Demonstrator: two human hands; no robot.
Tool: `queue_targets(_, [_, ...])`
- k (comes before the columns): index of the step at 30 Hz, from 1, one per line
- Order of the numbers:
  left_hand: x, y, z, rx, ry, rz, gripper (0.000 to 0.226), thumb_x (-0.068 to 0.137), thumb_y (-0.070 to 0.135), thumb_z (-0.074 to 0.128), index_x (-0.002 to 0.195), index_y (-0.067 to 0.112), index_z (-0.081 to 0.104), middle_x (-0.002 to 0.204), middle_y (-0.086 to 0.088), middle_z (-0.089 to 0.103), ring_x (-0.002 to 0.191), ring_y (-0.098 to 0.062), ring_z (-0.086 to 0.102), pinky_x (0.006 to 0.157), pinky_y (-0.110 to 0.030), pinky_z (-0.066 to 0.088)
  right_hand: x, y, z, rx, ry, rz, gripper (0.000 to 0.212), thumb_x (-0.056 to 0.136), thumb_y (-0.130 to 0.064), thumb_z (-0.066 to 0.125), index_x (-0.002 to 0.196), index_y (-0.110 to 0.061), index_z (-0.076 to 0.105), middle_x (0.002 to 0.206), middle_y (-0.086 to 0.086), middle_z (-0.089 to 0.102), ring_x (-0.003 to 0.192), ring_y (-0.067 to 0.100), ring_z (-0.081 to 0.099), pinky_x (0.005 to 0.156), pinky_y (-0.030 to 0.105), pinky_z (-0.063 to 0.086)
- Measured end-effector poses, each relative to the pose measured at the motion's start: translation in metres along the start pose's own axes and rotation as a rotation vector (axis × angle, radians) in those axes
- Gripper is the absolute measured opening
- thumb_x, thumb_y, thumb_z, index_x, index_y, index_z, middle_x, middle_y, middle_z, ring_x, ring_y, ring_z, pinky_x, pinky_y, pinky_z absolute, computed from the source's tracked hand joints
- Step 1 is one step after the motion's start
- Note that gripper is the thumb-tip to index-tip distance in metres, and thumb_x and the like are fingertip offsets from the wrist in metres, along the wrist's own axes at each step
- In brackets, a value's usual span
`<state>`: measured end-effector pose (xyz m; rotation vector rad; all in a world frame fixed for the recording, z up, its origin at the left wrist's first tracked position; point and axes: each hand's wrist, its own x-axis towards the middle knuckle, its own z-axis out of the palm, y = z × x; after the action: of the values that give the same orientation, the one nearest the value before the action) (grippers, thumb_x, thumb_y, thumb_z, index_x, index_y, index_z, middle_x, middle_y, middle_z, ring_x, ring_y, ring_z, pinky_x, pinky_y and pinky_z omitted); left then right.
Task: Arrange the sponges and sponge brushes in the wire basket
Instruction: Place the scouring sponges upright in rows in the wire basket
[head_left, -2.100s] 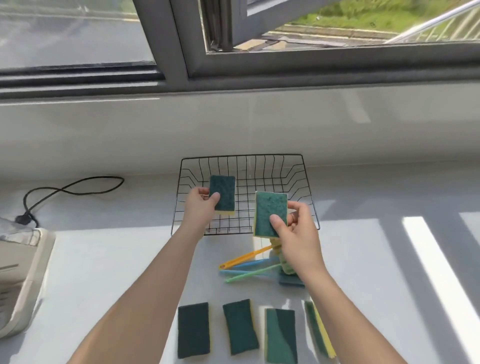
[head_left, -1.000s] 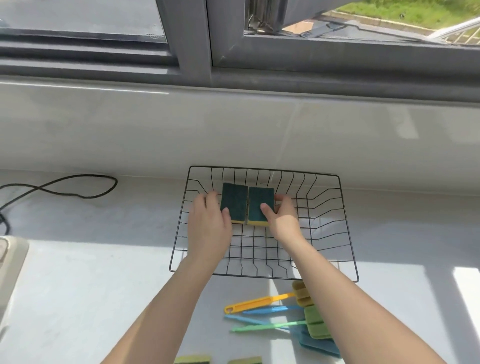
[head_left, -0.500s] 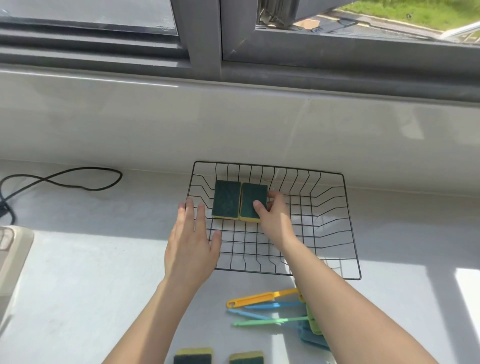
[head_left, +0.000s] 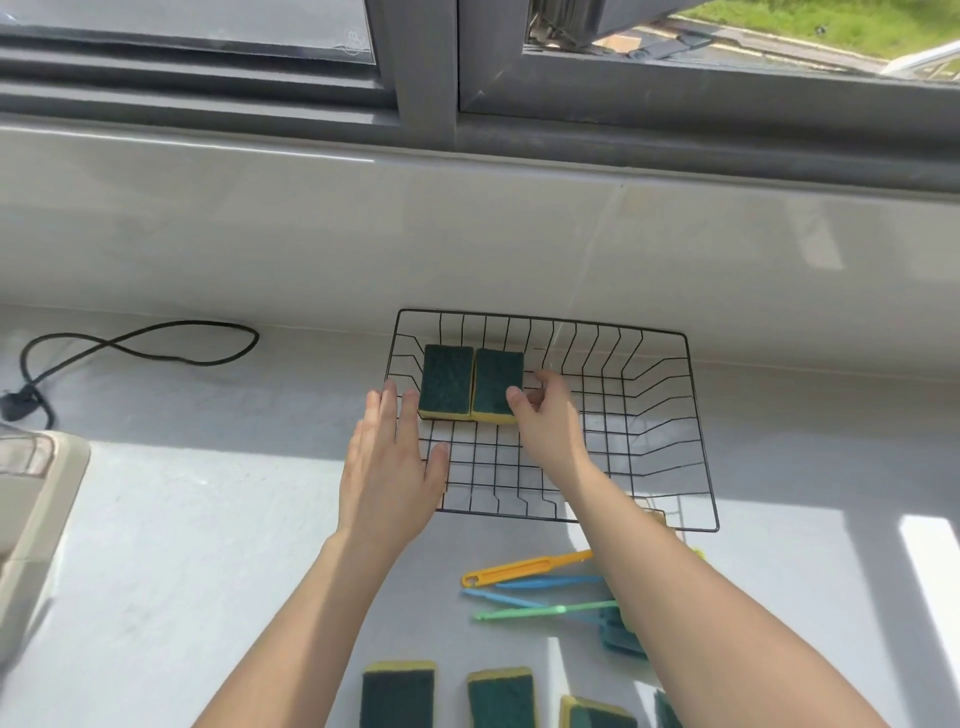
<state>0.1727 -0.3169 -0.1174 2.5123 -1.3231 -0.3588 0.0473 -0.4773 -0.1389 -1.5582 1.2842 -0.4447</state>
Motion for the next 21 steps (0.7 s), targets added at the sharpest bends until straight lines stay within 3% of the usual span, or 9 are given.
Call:
queue_targets(3, [-0.017,0.000,-0.007,-0.036,0.049,0.012,0.066,0.098,0.038,0.049,0.153,0.008,0.028,0.164,-0.015,0.021,0.152,-0.035,0.014,0.117,-0.050,0.028,-0.033,-0.004,-0.019,0.002,0.042,-0.008,0.047,0.101,-0.029,0.058,0.140,-0.007,0.046,0.109,0.008,0.056,0.092,0.016,0.056,0.075,0.019,0.045])
queue_targets(7, [-0.065,0.007,-0.011,-0.065,0.087,0.036,0.066,0.098,0.044,0.045,0.151,0.008,0.031,0.164,-0.013,0.024,0.152,-0.029,0.017,0.118,-0.046,0.026,-0.106,0.004,-0.046,-0.007,0.074,-0.091,0.030,0.099,-0.031,0.060,0.124,-0.016,0.056,0.110,0.006,0.061,0.096,0.015,0.057,0.074,0.010,0.041])
queue_targets(13, [-0.165,0.015,-0.004,-0.123,0.024,0.054,0.065,0.098,0.043,0.040,0.153,0.010,0.030,0.164,-0.008,0.025,0.151,-0.020,0.021,0.118,-0.031,0.016,-0.234,0.044,-0.074,-0.021,0.075,-0.101,0.019,0.097,-0.028,0.062,0.115,-0.021,0.061,0.101,-0.001,0.061,0.089,0.009,0.058,0.073,0.013,0.044])
queue_targets(17, [-0.221,0.011,0.006,-0.124,-0.025,-0.009,0.064,0.094,0.039,0.047,0.148,0.004,0.039,0.156,-0.018,0.037,0.144,-0.031,0.034,0.114,-0.044,0.031,-0.294,0.082,-0.088,-0.137,0.086,-0.031,0.021,0.096,-0.028,0.063,0.115,-0.021,0.060,0.099,-0.004,0.059,0.087,0.007,0.057,0.071,0.014,0.042])
queue_targets(21, [-0.255,0.000,0.016,-0.080,-0.038,-0.081,0.056,0.095,0.030,0.057,0.143,0.003,0.043,0.147,-0.019,0.045,0.137,-0.034,0.040,0.105,-0.052,0.040,-0.328,0.109,-0.093,-0.278,0.057,0.010,0.030,0.097,-0.030,0.062,0.122,-0.013,0.058,0.102,-0.002,0.055,0.091,0.011,0.055,0.079,0.028,0.047])
